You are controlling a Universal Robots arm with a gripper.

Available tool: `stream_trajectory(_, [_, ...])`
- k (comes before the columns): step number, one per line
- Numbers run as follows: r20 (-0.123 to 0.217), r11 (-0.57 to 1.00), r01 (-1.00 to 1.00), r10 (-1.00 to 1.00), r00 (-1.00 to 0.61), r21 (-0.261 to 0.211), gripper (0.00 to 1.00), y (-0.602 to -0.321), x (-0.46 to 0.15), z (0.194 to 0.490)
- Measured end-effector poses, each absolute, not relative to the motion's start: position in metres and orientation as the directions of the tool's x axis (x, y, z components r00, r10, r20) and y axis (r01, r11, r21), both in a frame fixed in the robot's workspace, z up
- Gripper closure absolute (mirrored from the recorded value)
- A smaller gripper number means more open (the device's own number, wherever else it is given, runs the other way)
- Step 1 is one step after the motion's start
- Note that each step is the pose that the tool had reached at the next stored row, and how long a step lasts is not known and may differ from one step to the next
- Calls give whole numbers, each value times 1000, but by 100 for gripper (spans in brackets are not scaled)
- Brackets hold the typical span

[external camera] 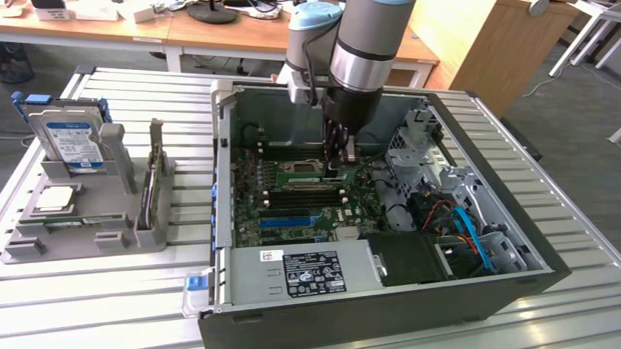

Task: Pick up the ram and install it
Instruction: 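Insert the ram into the slot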

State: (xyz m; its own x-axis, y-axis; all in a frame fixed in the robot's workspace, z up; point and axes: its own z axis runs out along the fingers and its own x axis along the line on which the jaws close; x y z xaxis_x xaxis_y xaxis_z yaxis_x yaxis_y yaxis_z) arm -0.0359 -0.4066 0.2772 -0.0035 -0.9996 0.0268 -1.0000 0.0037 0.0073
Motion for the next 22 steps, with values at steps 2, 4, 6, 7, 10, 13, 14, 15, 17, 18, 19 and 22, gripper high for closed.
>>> stream_trajectory(2, [27,4,-1000,-1000,-3,7,88,-407,-36,275])
stream_trajectory(4, [27,4,-1000,-1000,-4,7,88,-407,-36,274])
stream_trajectory(6, [27,4,-1000,-1000,-3,7,88,-407,-36,272])
stream_trajectory(7, [27,4,-1000,-1000,-4,7,88,-407,-36,271])
stream_trajectory(10, [27,4,-1000,-1000,-4,7,88,-407,-36,269])
stream_trajectory(13, [27,4,-1000,-1000,-4,7,88,-407,-36,266])
stream_trajectory(14, [27,4,-1000,-1000,-4,7,88,-407,-36,265])
stream_trajectory(15, [27,4,-1000,-1000,-4,7,88,-407,-36,265])
stream_trajectory(17, [27,4,-1000,-1000,-4,7,88,-407,-36,265])
stream_trajectory(18, [27,4,-1000,-1000,-4,7,88,-407,-36,265])
stream_trajectory(19, [27,4,-1000,-1000,-4,7,88,-407,-36,265])
stream_trajectory(22, [27,4,-1000,-1000,-4,7,88,-407,-36,265])
